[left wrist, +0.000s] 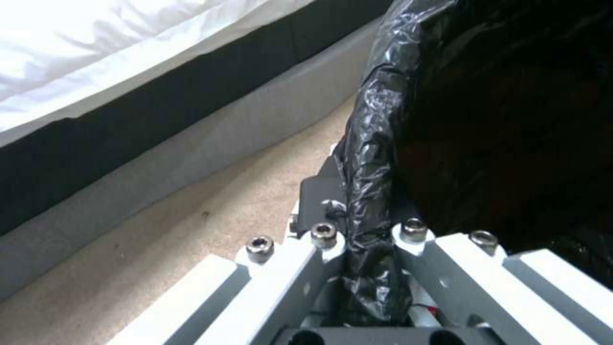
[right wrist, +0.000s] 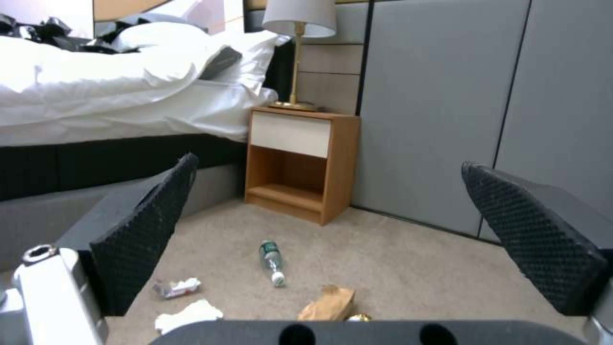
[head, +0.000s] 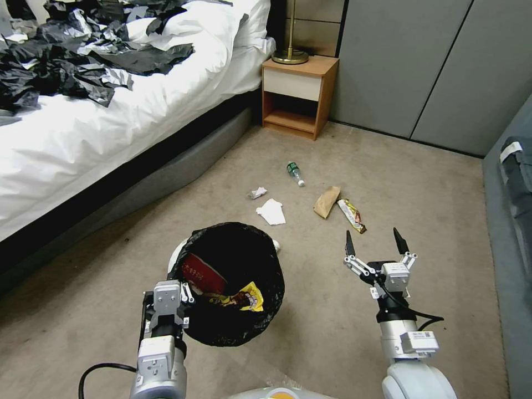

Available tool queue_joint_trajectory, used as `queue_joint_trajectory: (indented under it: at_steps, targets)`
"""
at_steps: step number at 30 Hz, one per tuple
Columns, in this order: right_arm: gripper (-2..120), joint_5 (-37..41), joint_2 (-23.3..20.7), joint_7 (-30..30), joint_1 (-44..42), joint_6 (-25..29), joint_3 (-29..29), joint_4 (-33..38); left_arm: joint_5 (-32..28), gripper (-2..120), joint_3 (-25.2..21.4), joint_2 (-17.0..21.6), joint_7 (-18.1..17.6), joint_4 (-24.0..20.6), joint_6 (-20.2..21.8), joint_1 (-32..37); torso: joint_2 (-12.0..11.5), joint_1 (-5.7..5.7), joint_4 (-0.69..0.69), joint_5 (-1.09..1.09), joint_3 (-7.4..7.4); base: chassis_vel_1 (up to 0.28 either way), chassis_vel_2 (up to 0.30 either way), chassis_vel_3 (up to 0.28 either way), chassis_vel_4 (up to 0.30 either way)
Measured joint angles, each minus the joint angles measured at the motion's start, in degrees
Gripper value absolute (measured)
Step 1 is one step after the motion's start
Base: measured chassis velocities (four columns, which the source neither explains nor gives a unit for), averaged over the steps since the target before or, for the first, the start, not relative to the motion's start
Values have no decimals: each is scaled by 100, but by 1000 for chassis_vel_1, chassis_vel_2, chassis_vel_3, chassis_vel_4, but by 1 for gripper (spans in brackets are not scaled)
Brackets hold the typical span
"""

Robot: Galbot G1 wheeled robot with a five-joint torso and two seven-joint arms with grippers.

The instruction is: Pick up the trash bin, then pick up the garbage from the floor and place it into the trash bin.

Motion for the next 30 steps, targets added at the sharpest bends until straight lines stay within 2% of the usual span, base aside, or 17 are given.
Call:
queue_joint_trajectory:
  at_steps: [11,30]
  targets:
    - [100,17,11,-42,23,34,-12,-21,5,0,2,-3,9,16,-10,-6,0,0,0,-1,0,-97,99,100,-100]
    - [100,89,-17,-87,82,30,85,33,2,0,5,-7,20,17,-13,-24,0,1,1,1,0,-229,225,218,-229]
